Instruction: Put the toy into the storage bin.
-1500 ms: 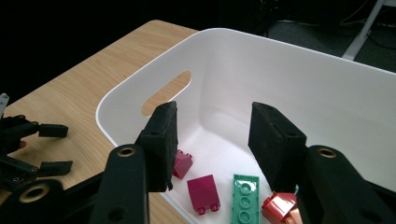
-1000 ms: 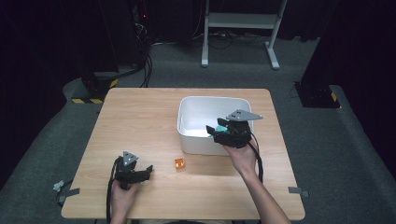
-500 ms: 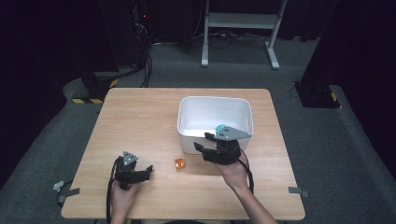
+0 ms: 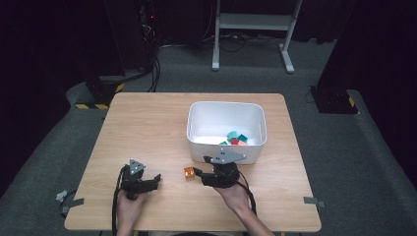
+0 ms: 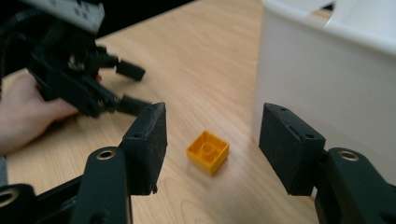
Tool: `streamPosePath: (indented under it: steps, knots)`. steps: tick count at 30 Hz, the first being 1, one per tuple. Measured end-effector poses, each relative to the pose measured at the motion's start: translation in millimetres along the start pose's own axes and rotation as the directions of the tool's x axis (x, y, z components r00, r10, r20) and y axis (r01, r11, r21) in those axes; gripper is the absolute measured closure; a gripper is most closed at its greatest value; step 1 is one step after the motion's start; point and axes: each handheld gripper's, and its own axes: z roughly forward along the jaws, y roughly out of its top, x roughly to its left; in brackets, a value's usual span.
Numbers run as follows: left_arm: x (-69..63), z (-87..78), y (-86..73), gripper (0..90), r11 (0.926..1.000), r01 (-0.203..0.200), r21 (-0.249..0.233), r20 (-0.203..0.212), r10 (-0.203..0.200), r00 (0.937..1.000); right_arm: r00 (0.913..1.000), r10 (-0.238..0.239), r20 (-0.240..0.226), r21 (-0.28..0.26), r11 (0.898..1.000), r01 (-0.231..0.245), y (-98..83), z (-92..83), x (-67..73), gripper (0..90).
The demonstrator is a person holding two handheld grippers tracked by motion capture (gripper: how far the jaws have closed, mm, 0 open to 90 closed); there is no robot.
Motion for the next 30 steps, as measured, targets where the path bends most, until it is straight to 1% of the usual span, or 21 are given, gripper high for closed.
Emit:
streamPosePath:
  steps: [2, 4, 5, 6, 8, 13, 14, 15, 19, 23, 28, 29, 30]
  knots:
    - [0.0, 0.0, 0.0, 15.5, 1.0000, 0.000, 0.000, 0.000, 0.000, 1.0000, 0.9999, -0.009, 0.008, 0.026, 1.000, 0.009, -6.9, 8.0, 2.3, 41.8]
    - [-0.1, 0.0, 0.0, 15.4, 1.0000, 0.000, 0.000, -0.001, 0.000, 1.0000, 1.0000, -0.002, 0.001, 0.040, 0.999, 0.002, -13.6, 15.9, 2.7, 41.7]
    - [-0.1, 0.0, 0.0, 15.4, 1.0000, 0.000, 0.000, -0.001, 0.000, 1.0000, 1.0000, -0.002, 0.001, 0.040, 0.999, 0.002, -13.6, 15.9, 2.7, 41.7]
    - [-0.1, 0.0, 0.0, 15.4, 1.0000, 0.000, 0.000, -0.001, 0.000, 1.0000, 1.0000, 0.009, 0.000, 0.064, 0.998, -0.009, -20.5, 26.4, 3.8, 41.6]
    - [-0.1, 0.0, 0.0, 15.4, 1.0000, 0.000, 0.000, -0.001, 0.000, 1.0000, 0.9999, 0.012, -0.001, 0.080, 0.997, -0.012, -23.7, 33.3, 4.3, 41.2]
    - [0.0, 0.0, 0.0, 15.5, 1.0000, 0.000, 0.000, 0.000, 0.000, 1.0000, 0.9993, 0.037, 0.008, 0.153, 0.988, -0.038, -32.3, 57.0, 4.7, 36.7]
    - [-0.1, 0.0, 0.0, 15.5, 1.0000, 0.000, 0.000, -0.001, 0.000, 1.0000, 0.9994, 0.029, 0.016, 0.163, 0.986, -0.031, -33.5, 60.9, 5.0, 36.4]
    - [0.0, -0.1, 0.0, 15.4, 1.0000, 0.000, 0.000, -0.001, 0.000, 1.0000, 0.9993, 0.031, 0.022, 0.170, 0.985, -0.034, -34.6, 64.2, 5.4, 36.2]
    - [0.0, -0.1, 0.0, 15.5, 1.0000, 0.000, 0.000, 0.000, 0.000, 1.0000, 0.9982, 0.043, 0.042, 0.180, 0.982, -0.050, -36.7, 74.7, 4.3, 35.5]
    - [0.0, -0.1, 0.0, 15.4, 1.0000, 0.000, 0.000, 0.000, 0.000, 1.0000, 0.9973, 0.055, 0.047, 0.182, 0.981, -0.063, -36.5, 83.4, 3.0, 34.8]
    - [0.0, -0.1, 0.0, 15.4, 1.0000, -0.001, 0.000, 0.000, 0.001, 1.0000, 0.9976, 0.045, 0.052, 0.201, 0.978, -0.054, -36.6, 91.5, 3.8, 34.1]
    - [0.0, -0.1, -0.1, 15.4, 1.0000, -0.001, 0.001, 0.000, 0.001, 1.0000, 0.9977, 0.040, 0.055, 0.208, 0.977, -0.051, -36.3, 96.1, 3.7, 34.4]
    - [0.0, -0.1, -0.1, 15.4, 1.0000, -0.001, 0.001, 0.000, 0.001, 1.0000, 0.9977, 0.040, 0.055, 0.208, 0.977, -0.051, -36.3, 96.1, 3.7, 34.4]
